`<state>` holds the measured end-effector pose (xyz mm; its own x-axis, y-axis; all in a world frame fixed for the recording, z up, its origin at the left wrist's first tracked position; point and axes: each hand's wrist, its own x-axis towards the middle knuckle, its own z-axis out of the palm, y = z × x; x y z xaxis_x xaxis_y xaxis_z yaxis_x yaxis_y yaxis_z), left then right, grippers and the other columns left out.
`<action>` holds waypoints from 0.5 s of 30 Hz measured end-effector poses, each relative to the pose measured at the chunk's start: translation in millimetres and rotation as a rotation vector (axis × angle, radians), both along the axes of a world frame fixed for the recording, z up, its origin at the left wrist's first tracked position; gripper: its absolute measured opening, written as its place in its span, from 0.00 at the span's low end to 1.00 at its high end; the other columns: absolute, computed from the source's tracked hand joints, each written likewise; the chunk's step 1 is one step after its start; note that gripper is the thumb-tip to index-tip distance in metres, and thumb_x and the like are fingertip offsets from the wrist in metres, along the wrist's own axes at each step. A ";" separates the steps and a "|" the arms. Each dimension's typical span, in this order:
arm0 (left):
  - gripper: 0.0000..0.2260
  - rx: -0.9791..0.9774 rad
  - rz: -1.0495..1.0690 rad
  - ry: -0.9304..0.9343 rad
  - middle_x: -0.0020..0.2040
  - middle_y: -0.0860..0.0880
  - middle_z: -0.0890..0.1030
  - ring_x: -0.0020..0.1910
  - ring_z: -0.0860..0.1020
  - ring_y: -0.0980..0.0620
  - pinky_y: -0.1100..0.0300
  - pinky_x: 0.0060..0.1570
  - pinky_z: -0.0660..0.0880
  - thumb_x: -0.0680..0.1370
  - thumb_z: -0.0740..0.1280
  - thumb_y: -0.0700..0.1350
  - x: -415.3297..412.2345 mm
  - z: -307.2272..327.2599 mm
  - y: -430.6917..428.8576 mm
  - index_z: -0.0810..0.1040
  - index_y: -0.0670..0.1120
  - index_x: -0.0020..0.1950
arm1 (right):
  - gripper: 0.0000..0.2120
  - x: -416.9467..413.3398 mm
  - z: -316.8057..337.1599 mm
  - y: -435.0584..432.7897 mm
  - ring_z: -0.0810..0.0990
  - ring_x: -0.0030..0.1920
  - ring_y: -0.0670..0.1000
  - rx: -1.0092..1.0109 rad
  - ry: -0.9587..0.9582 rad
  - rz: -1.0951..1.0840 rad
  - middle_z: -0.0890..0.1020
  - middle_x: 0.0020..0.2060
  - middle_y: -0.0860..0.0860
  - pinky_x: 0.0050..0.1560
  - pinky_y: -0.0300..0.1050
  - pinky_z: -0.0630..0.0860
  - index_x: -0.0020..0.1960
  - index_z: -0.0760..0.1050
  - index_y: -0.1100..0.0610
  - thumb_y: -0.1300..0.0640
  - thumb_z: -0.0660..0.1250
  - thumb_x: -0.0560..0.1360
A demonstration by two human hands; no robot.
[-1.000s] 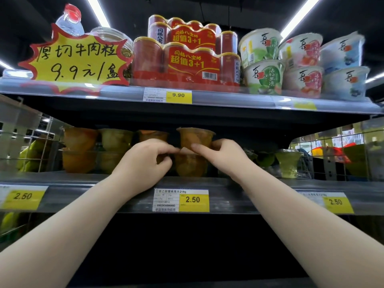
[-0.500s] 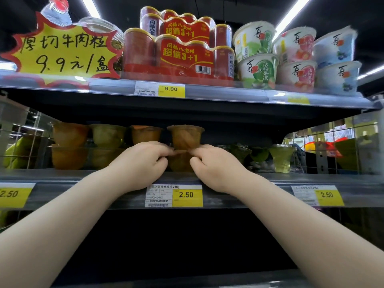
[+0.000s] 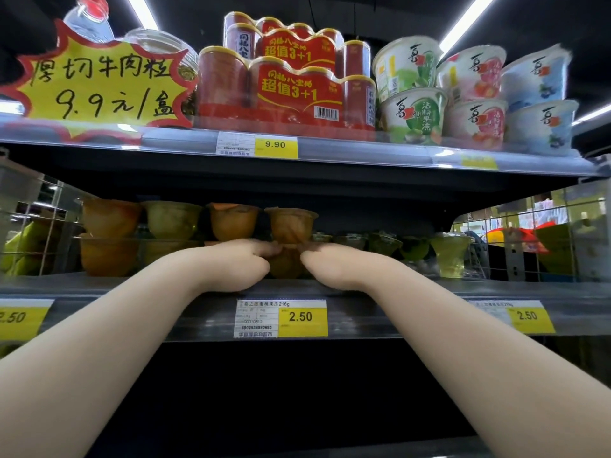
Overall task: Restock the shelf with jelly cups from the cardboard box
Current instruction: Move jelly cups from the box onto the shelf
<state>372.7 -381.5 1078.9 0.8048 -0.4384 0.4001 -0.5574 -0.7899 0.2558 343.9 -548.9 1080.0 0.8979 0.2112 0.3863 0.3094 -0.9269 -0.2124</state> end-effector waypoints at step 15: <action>0.26 -0.170 0.109 -0.662 0.75 0.51 0.64 0.76 0.58 0.50 0.48 0.74 0.48 0.78 0.48 0.56 -54.0 -90.5 22.2 0.66 0.49 0.75 | 0.27 -62.3 -101.7 -7.8 0.48 0.77 0.50 -0.101 -0.567 -0.224 0.54 0.78 0.48 0.76 0.50 0.46 0.78 0.52 0.47 0.41 0.50 0.81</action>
